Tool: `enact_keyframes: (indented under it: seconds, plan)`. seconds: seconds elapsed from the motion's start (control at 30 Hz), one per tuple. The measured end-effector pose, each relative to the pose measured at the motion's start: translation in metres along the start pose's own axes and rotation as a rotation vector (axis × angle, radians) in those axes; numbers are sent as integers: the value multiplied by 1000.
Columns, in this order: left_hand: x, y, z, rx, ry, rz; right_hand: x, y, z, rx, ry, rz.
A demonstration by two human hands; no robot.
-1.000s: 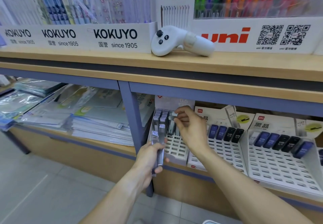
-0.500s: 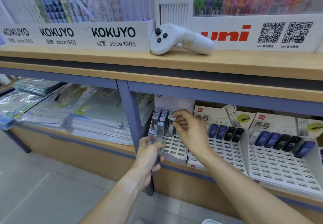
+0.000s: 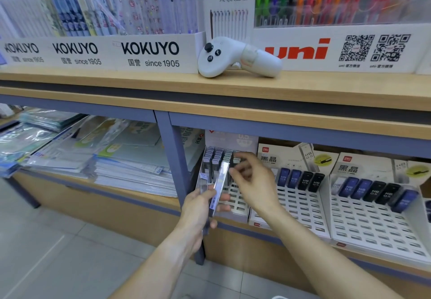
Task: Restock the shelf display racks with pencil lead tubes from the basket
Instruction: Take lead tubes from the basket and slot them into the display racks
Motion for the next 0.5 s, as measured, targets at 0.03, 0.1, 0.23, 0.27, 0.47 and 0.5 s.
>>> enact_keyframes:
  seconds: [0.03,0.1,0.23,0.27,0.47,0.5]
  plan:
    - [0,0,1,-4,-9,-2,1,0,3,46,-14,-161]
    - [0,-1,1,-15,-20,2,3,-2,7,83,-47,-417]
    - [-2,-2,-1,-19,-23,-19,-1,-10,10,48,-76,-483]
    - [-1,-2,-1,-19,-15,-15,-1,-11,8,46,-72,-473]
    - [-12,-9,-3,-88,198,5,-8,-22,1,-65,133,-363]
    - [-15,-9,-3,-112,235,6,-6,-24,0,-88,140,-330]
Point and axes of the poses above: each hand's wrist, its own z-axis away from the middle knuckle, its own x-axis out of the palm, y = z × x, the point moved 5 cm from there along -z, towards the middle knuckle, and after that the axes turned 14 degrees about -y, right-handed, at the moved point
